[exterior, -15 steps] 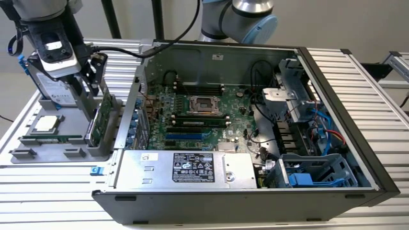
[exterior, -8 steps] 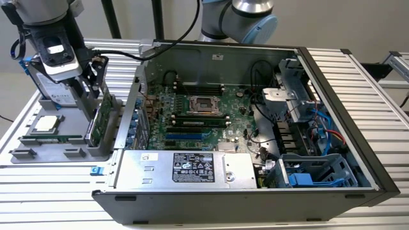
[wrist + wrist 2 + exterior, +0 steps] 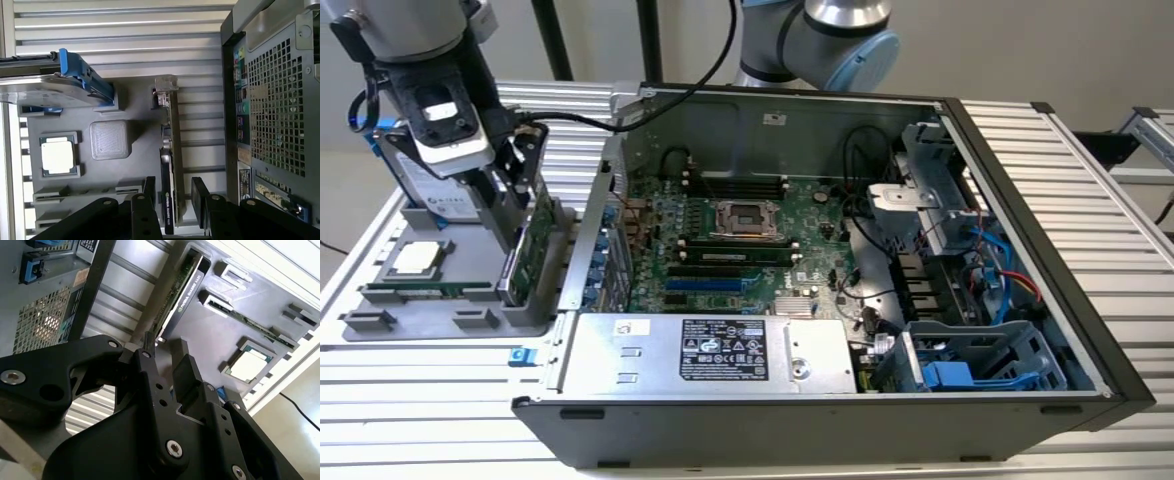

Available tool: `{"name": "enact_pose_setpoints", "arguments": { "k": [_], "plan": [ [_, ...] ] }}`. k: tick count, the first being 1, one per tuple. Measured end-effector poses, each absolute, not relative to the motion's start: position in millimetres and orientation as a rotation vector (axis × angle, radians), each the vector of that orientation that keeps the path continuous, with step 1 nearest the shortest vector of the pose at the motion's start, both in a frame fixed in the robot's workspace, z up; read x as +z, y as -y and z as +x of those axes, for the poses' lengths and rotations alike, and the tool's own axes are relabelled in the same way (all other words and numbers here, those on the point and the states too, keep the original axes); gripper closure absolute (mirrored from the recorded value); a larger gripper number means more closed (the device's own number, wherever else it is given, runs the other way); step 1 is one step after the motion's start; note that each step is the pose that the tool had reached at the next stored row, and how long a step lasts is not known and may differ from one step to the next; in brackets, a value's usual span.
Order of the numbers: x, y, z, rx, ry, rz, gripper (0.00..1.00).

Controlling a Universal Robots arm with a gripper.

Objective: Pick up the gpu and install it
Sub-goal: 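Pick up the gpu and move the gpu toward the slot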

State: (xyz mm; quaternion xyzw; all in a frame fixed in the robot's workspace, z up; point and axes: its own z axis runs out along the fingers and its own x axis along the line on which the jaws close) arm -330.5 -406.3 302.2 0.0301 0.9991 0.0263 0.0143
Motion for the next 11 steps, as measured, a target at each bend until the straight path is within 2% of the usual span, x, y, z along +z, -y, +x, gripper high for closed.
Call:
{"name": "enact_pose_setpoints", "arguments": {
  "k": [11],
  "plan": [
    [293.4,406.3,-330.5,0.082,-3.111,0.094,0.00]
  ]
}}
